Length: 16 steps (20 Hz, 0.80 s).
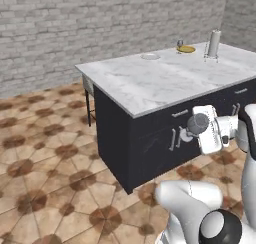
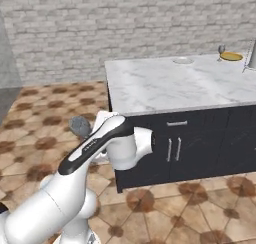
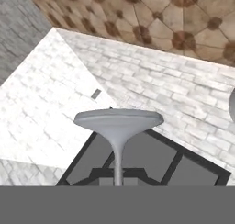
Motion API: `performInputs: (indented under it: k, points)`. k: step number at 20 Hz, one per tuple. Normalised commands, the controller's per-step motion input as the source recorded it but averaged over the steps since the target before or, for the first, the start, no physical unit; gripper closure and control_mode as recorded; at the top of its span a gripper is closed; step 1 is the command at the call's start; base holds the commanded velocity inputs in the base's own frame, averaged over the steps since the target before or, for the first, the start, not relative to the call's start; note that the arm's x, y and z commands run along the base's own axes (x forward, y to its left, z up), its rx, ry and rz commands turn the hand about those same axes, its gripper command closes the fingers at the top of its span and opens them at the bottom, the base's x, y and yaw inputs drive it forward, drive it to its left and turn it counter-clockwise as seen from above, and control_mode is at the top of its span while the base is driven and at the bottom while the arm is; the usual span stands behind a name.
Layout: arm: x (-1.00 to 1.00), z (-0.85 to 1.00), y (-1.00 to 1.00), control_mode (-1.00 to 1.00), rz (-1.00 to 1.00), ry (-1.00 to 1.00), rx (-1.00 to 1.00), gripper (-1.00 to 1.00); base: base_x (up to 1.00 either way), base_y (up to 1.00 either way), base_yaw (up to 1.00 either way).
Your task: Retrieve the wine glasses from the counter and place one next to each plate.
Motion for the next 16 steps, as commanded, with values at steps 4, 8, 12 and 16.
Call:
performInputs:
  k: [4, 8, 12, 16]
  points:
    - [0.00, 0.00, 0.00, 1.00, 0.00, 0.00, 0.00, 1.00, -0.25, 1.00, -0.01]
    - [0.00, 0.00, 0.00, 1.00, 0.00, 0.00, 0.00, 1.00, 0.60, 1.00, -0.02]
    - [0.00, 0.00, 0.00, 1.00, 0.00, 0.00, 0.00, 1.00, 1.00, 1.00, -0.04]
    - [0.00, 0.00, 0.00, 1.00, 0.00, 0.00, 0.00, 1.00, 1.00, 1.00, -0.05]
